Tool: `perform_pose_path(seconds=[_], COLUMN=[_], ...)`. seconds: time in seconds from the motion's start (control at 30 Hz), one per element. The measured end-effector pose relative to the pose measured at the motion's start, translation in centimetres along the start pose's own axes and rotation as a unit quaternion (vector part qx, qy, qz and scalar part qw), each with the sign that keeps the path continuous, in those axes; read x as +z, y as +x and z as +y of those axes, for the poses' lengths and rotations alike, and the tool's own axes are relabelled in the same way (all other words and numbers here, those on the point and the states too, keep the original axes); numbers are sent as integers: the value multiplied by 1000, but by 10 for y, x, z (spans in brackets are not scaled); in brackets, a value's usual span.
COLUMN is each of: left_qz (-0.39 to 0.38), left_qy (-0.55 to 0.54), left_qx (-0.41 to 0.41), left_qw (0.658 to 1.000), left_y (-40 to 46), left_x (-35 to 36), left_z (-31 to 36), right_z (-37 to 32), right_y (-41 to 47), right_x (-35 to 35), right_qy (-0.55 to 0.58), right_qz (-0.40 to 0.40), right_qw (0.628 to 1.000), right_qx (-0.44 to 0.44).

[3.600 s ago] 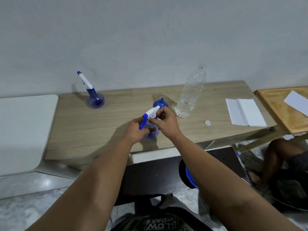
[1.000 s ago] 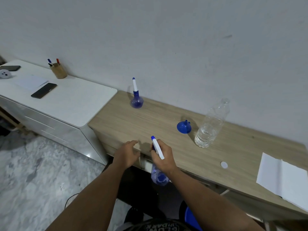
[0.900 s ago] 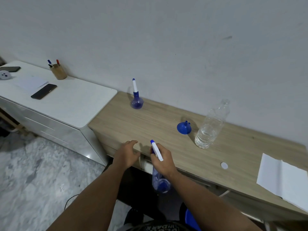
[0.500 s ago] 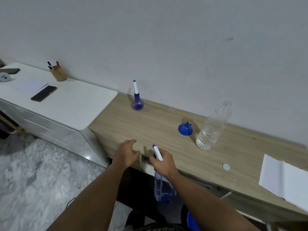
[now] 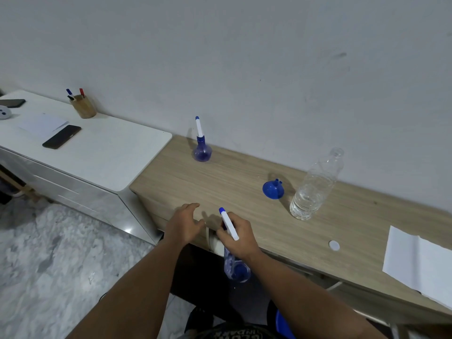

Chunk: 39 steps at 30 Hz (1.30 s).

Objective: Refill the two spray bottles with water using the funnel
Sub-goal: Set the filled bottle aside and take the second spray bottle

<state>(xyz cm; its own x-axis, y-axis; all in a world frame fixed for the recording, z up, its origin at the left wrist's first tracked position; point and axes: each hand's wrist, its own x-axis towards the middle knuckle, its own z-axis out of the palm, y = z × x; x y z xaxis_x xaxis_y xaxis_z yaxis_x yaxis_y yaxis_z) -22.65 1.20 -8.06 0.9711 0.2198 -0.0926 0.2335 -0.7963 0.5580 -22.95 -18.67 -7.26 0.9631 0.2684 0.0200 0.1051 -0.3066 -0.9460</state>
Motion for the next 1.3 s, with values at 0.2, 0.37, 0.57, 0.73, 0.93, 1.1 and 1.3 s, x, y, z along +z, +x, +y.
perform_pose_path(seconds=[0.2, 0.37, 0.57, 0.73, 0.93, 1.1, 1.3], left_qz=[6, 13, 20, 24, 24, 19, 12], left_qy=[-10, -15, -11, -13, -10, -7, -2], left_qx=[-3, -11, -7, -8, -7, -15, -21], left_qw=[1000, 1000, 1000, 1000, 1000, 1000, 1000], left_y=[2, 4, 8, 12, 16, 17, 19], left_x=[0, -2, -3, -4, -2, -1, 0], left_z=[-1, -3, 0, 1, 2, 2, 3], right_z=[-1, 5, 9, 13, 15, 21, 27], right_y=[1, 2, 10, 13, 16, 18, 17], right_x=[4, 4, 1, -2, -5, -5, -6], right_qy=[25, 4, 10, 6, 3, -6, -22], right_qz=[6, 41, 54, 59, 73, 60, 5], right_qw=[999, 999, 998, 998, 997, 998, 998], right_qx=[-27, -29, -21, -12, -10, 9, 51])
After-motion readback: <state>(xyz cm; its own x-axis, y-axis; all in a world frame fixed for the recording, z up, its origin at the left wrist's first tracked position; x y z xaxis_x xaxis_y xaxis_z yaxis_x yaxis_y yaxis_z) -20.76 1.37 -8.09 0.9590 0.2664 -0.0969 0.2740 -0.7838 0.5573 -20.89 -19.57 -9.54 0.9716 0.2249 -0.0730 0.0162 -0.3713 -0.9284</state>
